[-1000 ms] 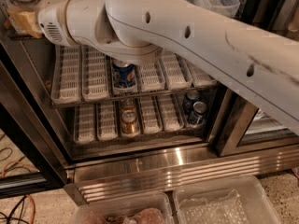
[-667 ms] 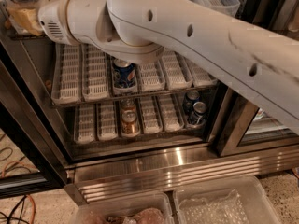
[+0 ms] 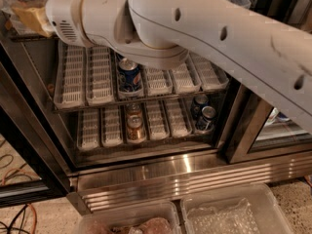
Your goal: Pick water bottle from top shelf of fridge
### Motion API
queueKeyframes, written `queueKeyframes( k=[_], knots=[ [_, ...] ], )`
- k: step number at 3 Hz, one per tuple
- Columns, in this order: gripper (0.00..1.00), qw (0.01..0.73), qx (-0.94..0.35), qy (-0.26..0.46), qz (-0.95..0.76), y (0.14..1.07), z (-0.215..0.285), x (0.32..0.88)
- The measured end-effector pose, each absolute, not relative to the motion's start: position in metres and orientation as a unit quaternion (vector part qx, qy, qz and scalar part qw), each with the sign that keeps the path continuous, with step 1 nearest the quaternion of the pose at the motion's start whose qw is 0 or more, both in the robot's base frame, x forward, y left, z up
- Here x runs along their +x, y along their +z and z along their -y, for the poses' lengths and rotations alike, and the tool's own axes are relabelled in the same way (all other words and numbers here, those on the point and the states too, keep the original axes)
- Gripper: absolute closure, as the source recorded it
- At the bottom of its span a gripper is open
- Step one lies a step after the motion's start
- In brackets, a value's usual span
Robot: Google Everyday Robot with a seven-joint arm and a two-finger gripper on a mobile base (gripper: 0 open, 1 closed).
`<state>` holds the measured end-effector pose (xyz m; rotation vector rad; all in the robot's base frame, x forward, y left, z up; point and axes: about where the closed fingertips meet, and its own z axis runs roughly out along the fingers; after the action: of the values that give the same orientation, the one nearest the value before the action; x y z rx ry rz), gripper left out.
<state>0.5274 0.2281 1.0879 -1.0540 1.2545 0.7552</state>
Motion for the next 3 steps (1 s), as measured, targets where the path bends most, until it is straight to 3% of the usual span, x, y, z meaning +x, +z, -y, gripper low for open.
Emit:
queueKeyframes(
  k=[3],
  knots=[
    [1.0,0.577,-0.46,0.323,-0.592,1.06,-0.184,0.498]
  ],
)
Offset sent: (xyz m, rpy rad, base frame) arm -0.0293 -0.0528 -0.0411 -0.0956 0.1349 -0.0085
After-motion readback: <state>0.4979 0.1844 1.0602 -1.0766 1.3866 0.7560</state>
